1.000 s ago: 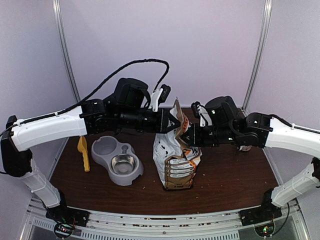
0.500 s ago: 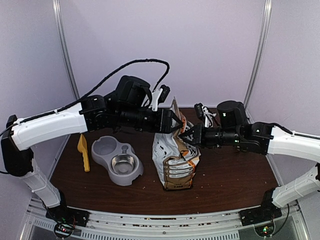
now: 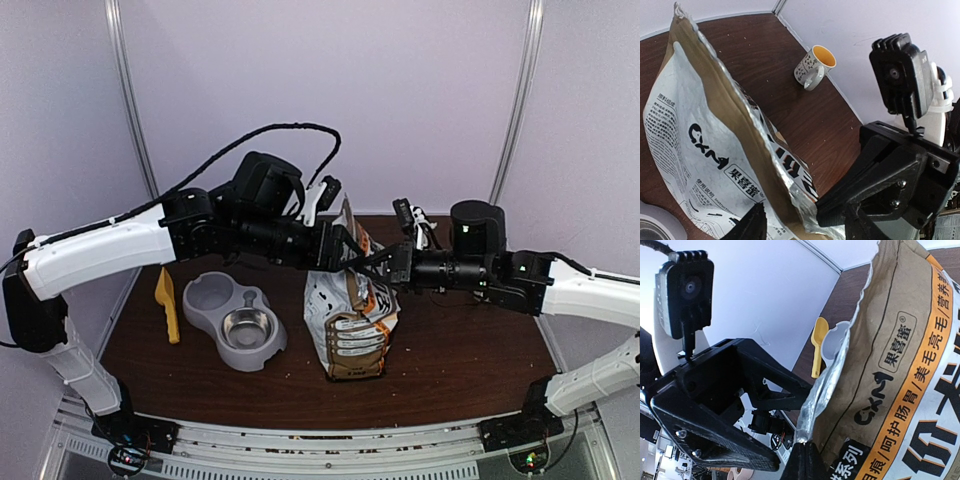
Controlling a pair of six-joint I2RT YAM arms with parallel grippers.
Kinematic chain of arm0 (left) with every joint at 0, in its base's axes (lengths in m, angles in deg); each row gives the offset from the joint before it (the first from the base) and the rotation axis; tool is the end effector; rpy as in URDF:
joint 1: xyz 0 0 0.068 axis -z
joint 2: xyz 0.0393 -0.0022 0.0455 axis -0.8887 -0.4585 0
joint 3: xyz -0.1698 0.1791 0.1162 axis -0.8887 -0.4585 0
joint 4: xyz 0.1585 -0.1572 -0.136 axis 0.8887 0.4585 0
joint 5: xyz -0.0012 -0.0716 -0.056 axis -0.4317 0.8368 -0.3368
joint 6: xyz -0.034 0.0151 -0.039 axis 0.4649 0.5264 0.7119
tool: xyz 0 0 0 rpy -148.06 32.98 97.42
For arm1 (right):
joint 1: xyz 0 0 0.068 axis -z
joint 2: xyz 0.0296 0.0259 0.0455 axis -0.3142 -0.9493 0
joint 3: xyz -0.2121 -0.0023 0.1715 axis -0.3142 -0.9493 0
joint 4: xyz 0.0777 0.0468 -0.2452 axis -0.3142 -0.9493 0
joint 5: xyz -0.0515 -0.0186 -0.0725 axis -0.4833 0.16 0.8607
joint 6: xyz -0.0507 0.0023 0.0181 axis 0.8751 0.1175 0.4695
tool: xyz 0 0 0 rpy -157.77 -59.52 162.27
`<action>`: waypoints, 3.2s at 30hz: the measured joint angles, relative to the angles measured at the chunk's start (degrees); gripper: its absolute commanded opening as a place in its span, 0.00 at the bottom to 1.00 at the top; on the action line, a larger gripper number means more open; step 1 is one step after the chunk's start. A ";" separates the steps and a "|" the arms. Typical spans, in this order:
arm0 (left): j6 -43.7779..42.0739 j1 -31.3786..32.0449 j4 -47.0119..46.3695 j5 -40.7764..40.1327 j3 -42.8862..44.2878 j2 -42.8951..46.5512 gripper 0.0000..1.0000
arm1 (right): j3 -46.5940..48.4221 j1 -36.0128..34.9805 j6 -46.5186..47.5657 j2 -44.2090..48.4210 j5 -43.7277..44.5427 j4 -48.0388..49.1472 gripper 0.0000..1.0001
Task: Serve the pet food
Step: Open the seal of the pet food bag.
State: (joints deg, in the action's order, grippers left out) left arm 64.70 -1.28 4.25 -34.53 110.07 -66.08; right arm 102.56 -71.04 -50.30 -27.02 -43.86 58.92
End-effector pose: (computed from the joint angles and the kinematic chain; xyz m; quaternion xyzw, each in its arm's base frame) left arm 0.1743 -0.3282 0.3714 0.1694 0.8509 -0.4196 0.2669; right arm 0.1562 0.2265 0.3258 -0.1303 0.7767 0.5585 0.2605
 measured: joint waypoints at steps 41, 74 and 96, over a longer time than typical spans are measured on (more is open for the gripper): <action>-0.13 -3.87 -1.11 7.37 -0.07 -3.32 0.31 | 0.26 0.00 2.93 0.04 -0.02 -2.97 0.00; -0.22 -4.44 -5.68 10.21 -3.56 -2.01 0.00 | 9.77 -2.86 12.70 -3.69 9.25 -17.77 0.00; 2.01 -4.44 -10.12 9.66 -7.93 0.15 0.18 | 12.63 -5.07 15.15 -5.84 13.84 -21.46 0.00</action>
State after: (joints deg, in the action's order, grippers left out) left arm 66.71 -5.72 -5.87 -24.87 102.13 -65.93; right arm 115.19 -76.12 -35.15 -32.86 -30.02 37.45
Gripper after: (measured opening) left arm 0.135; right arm 0.008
